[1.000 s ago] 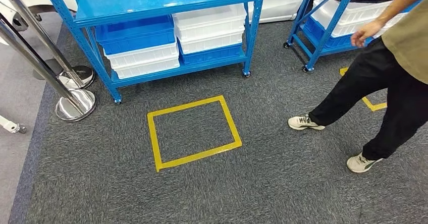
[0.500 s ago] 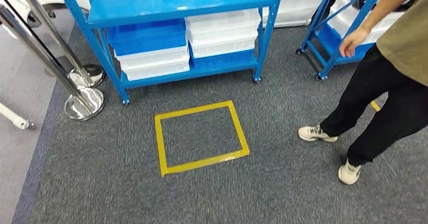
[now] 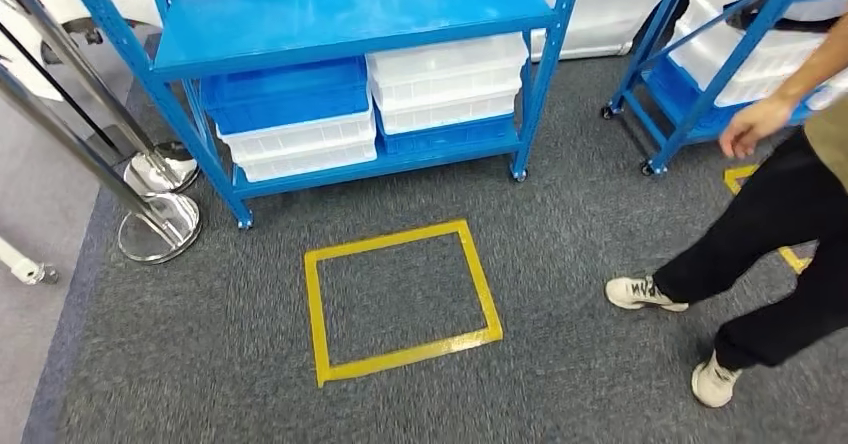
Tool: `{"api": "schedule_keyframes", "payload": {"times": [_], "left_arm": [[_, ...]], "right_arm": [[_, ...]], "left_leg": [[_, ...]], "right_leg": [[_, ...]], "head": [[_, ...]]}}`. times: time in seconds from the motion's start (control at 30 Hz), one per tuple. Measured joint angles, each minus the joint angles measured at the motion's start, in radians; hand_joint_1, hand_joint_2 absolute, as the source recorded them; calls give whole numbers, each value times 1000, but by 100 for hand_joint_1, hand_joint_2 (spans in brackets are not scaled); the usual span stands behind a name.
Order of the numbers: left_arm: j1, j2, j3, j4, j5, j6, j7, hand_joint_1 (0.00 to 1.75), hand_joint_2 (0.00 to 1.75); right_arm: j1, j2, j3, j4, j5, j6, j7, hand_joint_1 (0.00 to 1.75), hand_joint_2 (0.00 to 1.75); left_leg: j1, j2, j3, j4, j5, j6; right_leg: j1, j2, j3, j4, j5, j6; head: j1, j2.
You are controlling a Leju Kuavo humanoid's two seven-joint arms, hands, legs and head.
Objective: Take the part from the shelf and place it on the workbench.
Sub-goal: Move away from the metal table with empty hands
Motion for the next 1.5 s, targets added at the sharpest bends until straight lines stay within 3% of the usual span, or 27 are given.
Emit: {"api": "schedule_keyframes", "payload": {"times": [0.07,0.13,0.17,0.23,0.3,0.33,0.37,0.43,0.47,0.5,0.53,0.6,0.67,0.73,0.8,0.83,0.87,0.93,0.97,1.0,1.03,1.1,1.17,1.27,1.33,1.43,1.5], "left_arm": [[-6,2,0,0,0,1,0,0,0],[-7,2,0,0,0,1,-1,0,0],[-5,2,0,0,-1,1,-1,0,0],[-4,1,0,0,-1,1,0,0,0],[-1,1,0,0,-2,2,1,0,0],[0,0,1,0,-3,2,1,0,0],[1,0,1,0,-4,2,2,0,0],[2,-2,2,0,-6,2,3,0,0],[0,-3,3,0,-7,3,3,0,0],[-4,-3,4,-1,-8,3,4,0,0],[-12,-3,4,-1,-9,4,4,0,0],[-28,-4,5,-1,-10,6,4,0,0],[-33,-5,6,-1,-12,8,5,0,0],[-29,-5,8,-2,-12,11,6,0,0],[-24,-4,11,-2,-13,14,6,0,0],[-22,-4,13,-2,-14,15,6,0,0],[-20,-4,14,-2,-15,15,6,0,0],[-13,-4,16,-2,-15,16,6,0,0],[-10,-3,16,-2,-15,16,7,0,0],[-8,-3,17,-2,-16,16,8,0,0],[-9,-3,17,-2,-16,17,8,0,0],[-15,-3,17,-2,-17,17,8,0,0],[-20,-3,17,-2,-19,17,8,0,0],[-23,-3,17,-2,-21,17,8,0,0],[-22,-3,17,-2,-21,18,9,0,0],[-19,-4,18,-2,-22,18,9,0,0],[-20,-5,18,-2,-22,18,9,0,0]], "right_arm": [[-9,0,0,0,0,3,-3,0,0],[-14,0,0,0,0,4,-5,0,0],[-14,0,0,0,0,5,-6,0,0],[-11,-1,-2,0,0,5,-6,0,0],[-4,-1,-3,0,0,5,-6,0,0],[0,-2,-4,0,0,5,-6,0,0],[4,-3,-4,0,1,5,-6,0,0],[11,-4,-6,0,2,5,-6,0,0],[10,-5,-8,0,2,5,-6,0,0],[8,-5,-9,0,3,5,-6,0,0],[2,-4,-10,0,3,5,-7,0,0],[-7,-4,-10,0,4,6,-7,0,0],[-10,-4,-12,0,6,6,-8,0,0],[-10,-4,-13,0,8,7,-8,0,0],[-7,-4,-14,0,10,9,-8,0,0],[-6,-4,-14,0,11,9,-8,0,0],[-6,-4,-14,0,12,10,-8,0,0],[-3,-3,-15,1,15,10,-9,0,0],[-4,-2,-16,2,15,10,-10,0,0],[-5,-1,-16,2,16,11,-9,0,0],[-8,-1,-17,3,16,11,-10,0,0],[-12,-1,-17,2,17,11,-10,0,0],[-16,-1,-18,2,18,10,-11,0,0],[-18,0,-18,2,20,11,-11,0,0],[-15,0,-18,2,21,11,-10,0,0],[-9,0,-20,2,21,11,-10,0,0],[-10,0,-21,2,21,11,-10,0,0]], "left_leg": [[4,-6,51,-44,-43,15],[12,-11,114,-86,-66,26],[13,-11,147,-106,-78,28],[15,-16,216,-138,-106,29],[16,-25,286,-161,-140,27],[17,-29,322,-170,-160,25],[17,-32,354,-176,-182,23],[16,-35,409,-181,-229,14],[15,-35,429,-184,-250,5],[15,-35,447,-191,-264,-3],[15,-36,454,-187,-262,-11],[18,-29,416,-95,-219,-22],[20,-18,308,76,-185,-31],[22,-13,203,177,-237,-37],[22,-12,127,180,-334,-39],[22,-11,97,155,-356,-38],[21,-11,74,117,-335,-34],[18,-9,37,19,-168,-22],[15,-8,27,-14,-83,-15],[12,-8,19,-32,-25,-9],[8,-9,16,-35,-5,-2],[10,-11,29,-42,-10,10],[15,-11,51,-62,-16,23],[16,-9,75,-70,-35,33],[16,-12,98,-70,-53,32],[14,-15,137,-68,-87,23],[11,-16,146,-66,-103,11]], "right_leg": [[0,-1,-24,69,42,11],[2,-1,-119,220,98,18],[0,-1,-177,284,99,20],[-1,0,-284,345,37,23],[-1,0,-356,323,-34,23],[0,0,-383,288,-36,22],[1,0,-403,239,4,18],[8,0,-425,157,184,6],[12,2,-428,143,254,-3],[17,4,-427,145,288,-11],[19,6,-420,153,273,-20],[18,6,-391,139,246,-36],[14,5,-341,107,226,-44],[14,8,-286,79,203,-46],[14,11,-228,60,174,-44],[14,12,-200,53,158,-43],[14,12,-176,50,143,-41],[17,15,-142,51,111,-36],[19,17,-133,55,95,-31],[19,19,-128,57,82,-25],[20,21,-122,59,71,-18],[19,18,-108,53,55,-4],[19,12,-126,102,26,5],[13,9,-254,296,-32,13],[9,8,-313,335,5,17],[10,6,-295,179,156,12],[14,6,-273,105,181,2]], "head": [[0,0],[0,0],[1,0],[1,0],[1,0],[1,0],[1,0],[1,0],[0,0],[0,0],[-1,0],[-1,0],[-1,0],[-1,0],[-1,0],[-1,0],[-1,0],[-1,0],[-1,0],[-1,0],[-1,0],[-1,0],[0,0],[-1,0],[0,0],[0,0],[-1,0]]}}
